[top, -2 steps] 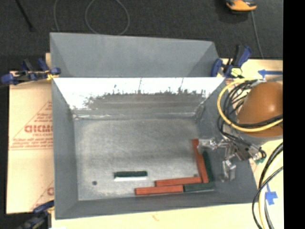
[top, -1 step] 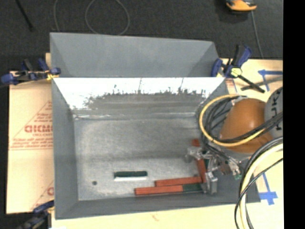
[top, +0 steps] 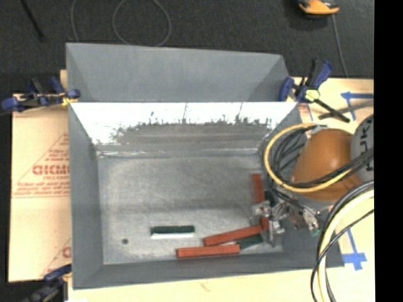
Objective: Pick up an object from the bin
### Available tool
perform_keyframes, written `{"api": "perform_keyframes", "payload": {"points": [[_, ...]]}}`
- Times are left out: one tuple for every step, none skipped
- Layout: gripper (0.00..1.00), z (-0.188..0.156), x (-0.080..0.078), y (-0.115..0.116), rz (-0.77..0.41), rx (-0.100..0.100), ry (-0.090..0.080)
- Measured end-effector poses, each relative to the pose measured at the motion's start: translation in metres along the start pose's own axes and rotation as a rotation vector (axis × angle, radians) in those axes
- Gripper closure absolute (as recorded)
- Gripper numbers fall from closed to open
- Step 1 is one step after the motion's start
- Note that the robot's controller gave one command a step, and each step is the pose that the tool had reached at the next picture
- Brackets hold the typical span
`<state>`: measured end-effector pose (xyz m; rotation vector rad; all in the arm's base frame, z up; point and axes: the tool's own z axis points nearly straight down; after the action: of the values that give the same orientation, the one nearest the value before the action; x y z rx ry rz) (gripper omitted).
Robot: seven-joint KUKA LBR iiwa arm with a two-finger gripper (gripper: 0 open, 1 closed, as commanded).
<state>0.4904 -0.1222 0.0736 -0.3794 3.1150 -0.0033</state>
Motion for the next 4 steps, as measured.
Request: {"api": "perform_keyframes", "payload": {"points": [[1.0,-0.111,-0.012,-0.016,-0.043,0.004,-0.008],[1.0,-0.096,0.011,-0.007,-0.15,-0.001,0.002],[1.0,-0.113,-0.028,-0.003,-0.227,0.001,-0.004],[0.0,-0.112,-0.026,-0.002,-0.225,-0.002,-0.002]]}}
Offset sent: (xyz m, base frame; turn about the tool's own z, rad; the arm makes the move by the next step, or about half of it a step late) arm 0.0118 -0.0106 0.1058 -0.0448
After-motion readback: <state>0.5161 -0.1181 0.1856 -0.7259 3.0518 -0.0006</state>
